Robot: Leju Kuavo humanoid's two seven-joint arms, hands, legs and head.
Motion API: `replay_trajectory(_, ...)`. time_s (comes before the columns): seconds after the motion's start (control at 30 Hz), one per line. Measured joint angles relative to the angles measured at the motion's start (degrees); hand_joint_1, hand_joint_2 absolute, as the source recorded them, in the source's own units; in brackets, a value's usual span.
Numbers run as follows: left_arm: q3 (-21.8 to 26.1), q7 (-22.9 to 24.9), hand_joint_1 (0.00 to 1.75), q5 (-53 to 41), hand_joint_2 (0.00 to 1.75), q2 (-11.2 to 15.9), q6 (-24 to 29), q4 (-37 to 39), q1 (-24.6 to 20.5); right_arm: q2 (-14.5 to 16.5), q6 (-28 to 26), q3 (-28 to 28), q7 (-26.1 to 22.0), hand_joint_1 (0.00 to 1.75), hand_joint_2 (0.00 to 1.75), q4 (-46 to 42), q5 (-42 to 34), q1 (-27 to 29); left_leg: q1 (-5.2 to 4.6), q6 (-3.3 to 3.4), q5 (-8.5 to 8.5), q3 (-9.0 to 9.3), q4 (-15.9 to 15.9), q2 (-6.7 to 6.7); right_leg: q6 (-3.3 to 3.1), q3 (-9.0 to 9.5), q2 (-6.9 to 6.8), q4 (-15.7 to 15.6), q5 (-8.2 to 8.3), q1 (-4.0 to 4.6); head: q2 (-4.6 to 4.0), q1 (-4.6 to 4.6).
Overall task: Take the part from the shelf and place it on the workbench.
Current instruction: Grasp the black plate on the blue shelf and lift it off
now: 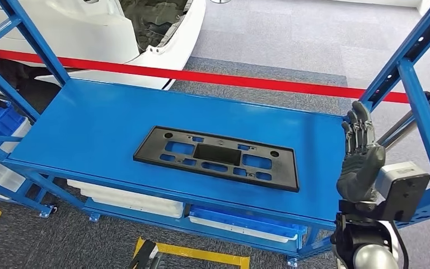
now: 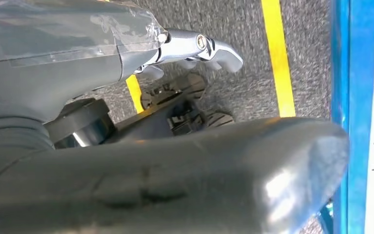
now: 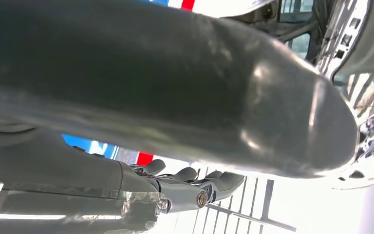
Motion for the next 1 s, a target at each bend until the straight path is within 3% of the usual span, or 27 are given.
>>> replay_trajectory(0.1, 0.01, 0.04, 0.00, 0.79, 0.00, 0.02, 0.42, 0.02, -0.13, 0.03, 0.03, 0.03, 0.19, 0.00, 1.31, 0.00, 0.32, -0.01, -0.11, 0.69, 0.59, 0.77, -0.20, 0.04, 0.43, 1.02, -0.06, -0.18, -0.47, 0.09, 0.00, -0.98)
replay_trajectory(0.13, 0.02, 0.07, 0.00, 1.02, 0.00, 0.03, 0.51, 0.02, -0.17, 0.03, 0.02, 0.05, 0.42, 0.00, 1.75, 0.01, 0.77, 0.00, -0.08, 0.84, 0.01, 1.19, -0.72, 0.06, 0.35, 1.09, -0.10, -0.06, -0.64, 0.14, 0.00, -1.15)
replay_trajectory(0.23, 0.03, 0.08, 0.00, 1.27, 0.00, 0.05, 0.53, 0.02, -0.14, 0.03, -0.32, 0.09, 1.62, 0.00, 1.75, 0.02, 3.43, -0.03, 0.11, 0.51, -0.62, 1.69, -1.49, 0.09, 0.08, 1.04, -0.23, 0.20, -0.97, 0.33, 0.00, -1.26)
replay_trajectory(0.6, 0.02, 0.21, 0.00, 0.82, 0.00, 0.04, 0.36, 0.02, -0.11, 0.13, -1.23, 0.67, 10.30, 0.00, 1.75, 1.20, 17.78, -0.03, 0.26, 0.45, -0.64, 1.71, -1.65, 0.09, -0.05, 1.09, -0.29, 0.22, -1.07, 0.32, -0.01, -1.26)
replay_trajectory(0.77, 0.02, 0.84, 0.00, 0.59, 0.00, 0.01, 0.10, 0.02, -0.23, 0.22, 4.33, 2.55, 16.74, 0.00, 1.75, 3.81, 23.38, -0.71, 0.18, 0.45, -0.64, 1.71, -1.64, 0.10, -0.04, 1.12, -0.30, 0.20, -1.06, 0.28, 0.00, -1.17)
replay_trajectory(0.9, 0.02, 1.57, 0.00, 0.40, 0.00, -0.01, 0.08, 0.01, -0.37, 0.56, 16.50, 4.93, 27.02, 0.00, 1.75, 7.18, 34.75, -2.09, 0.11, 0.45, -0.64, 1.72, -1.64, 0.11, -0.02, 1.16, -0.30, 0.19, -1.05, 0.22, 0.00, -1.12)
replay_trajectory(1.0, 0.02, 1.81, 0.00, 0.43, 0.00, -0.08, 0.26, 0.00, -0.38, 1.42, 22.83, 7.08, 30.39, 0.00, 1.75, 10.24, 40.86, -3.06, 0.08, 0.45, -0.64, 1.72, -1.63, 0.10, -0.01, 1.15, -0.33, 0.19, -1.04, 0.17, 0.00, -1.12)
